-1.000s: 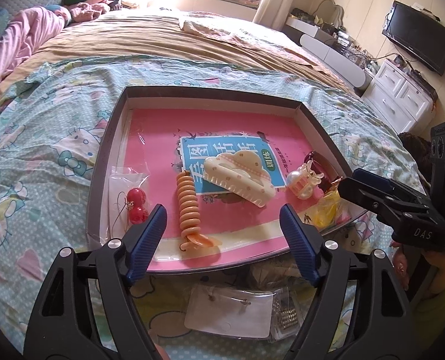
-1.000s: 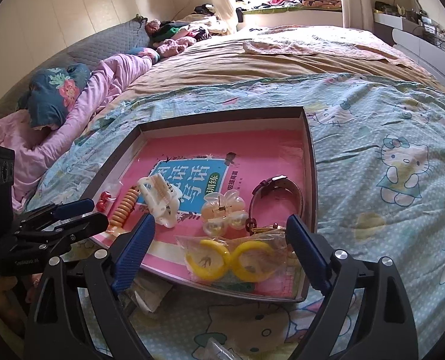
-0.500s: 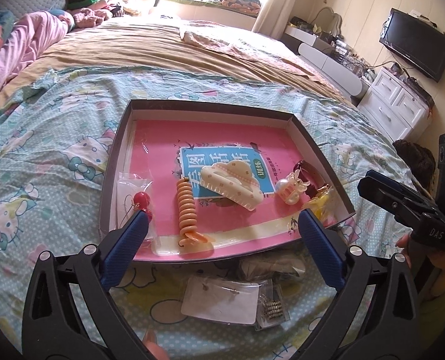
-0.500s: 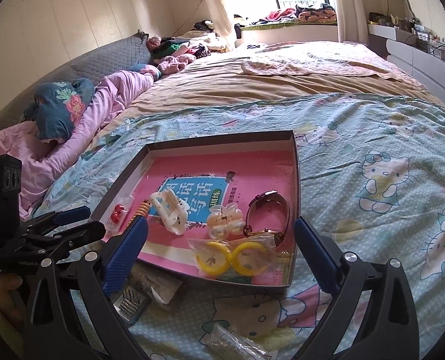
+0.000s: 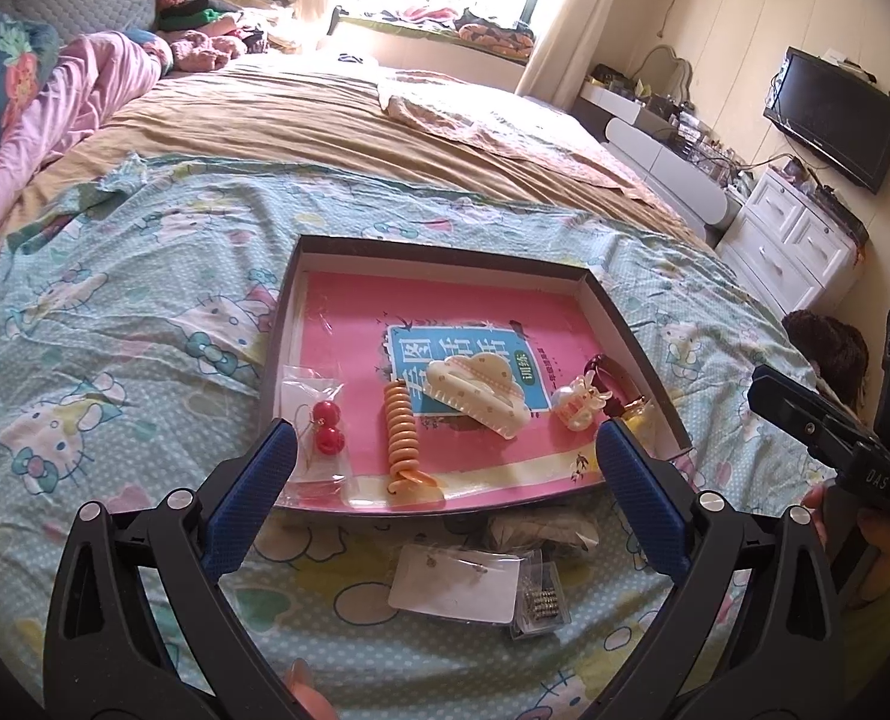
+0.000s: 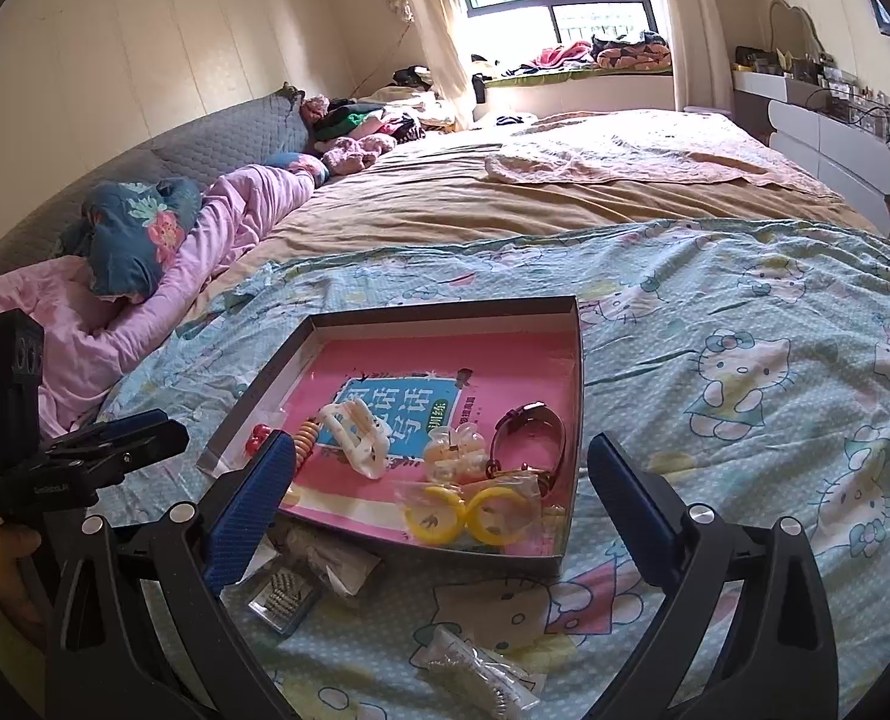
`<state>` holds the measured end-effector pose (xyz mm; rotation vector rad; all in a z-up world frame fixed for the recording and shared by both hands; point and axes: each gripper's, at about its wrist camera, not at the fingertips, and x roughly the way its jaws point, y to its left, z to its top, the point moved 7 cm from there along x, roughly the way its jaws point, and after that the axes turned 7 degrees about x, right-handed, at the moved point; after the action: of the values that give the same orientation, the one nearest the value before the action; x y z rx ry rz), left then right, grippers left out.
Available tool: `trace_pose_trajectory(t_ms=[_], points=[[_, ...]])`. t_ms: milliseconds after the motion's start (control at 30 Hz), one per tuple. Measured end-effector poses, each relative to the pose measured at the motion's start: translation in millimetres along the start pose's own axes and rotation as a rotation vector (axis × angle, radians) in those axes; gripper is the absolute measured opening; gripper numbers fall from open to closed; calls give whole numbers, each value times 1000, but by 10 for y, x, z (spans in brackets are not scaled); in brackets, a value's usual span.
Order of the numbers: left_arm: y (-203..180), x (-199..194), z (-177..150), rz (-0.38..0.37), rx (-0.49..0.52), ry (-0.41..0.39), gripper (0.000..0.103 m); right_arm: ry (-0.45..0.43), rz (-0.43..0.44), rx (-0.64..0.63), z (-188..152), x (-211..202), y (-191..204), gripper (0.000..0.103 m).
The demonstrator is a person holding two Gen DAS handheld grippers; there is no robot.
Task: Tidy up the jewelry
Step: 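Withdraw both open tools from the box over the remaining items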
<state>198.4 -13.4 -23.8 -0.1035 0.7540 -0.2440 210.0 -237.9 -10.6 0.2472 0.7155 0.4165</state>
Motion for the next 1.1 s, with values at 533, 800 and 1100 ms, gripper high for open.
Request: trace_pose_trajectory(t_ms=[533, 800, 1100], points=[[36, -347, 24, 21, -7, -57, 93, -21, 30, -45, -26, -252, 198, 97], [17, -438, -53, 29, 0, -58, 93, -13, 32, -80, -119, -322, 286, 97], [-36, -478, -187, 38, 12, -43, 93, 4, 29, -133, -265, -378, 361, 97]])
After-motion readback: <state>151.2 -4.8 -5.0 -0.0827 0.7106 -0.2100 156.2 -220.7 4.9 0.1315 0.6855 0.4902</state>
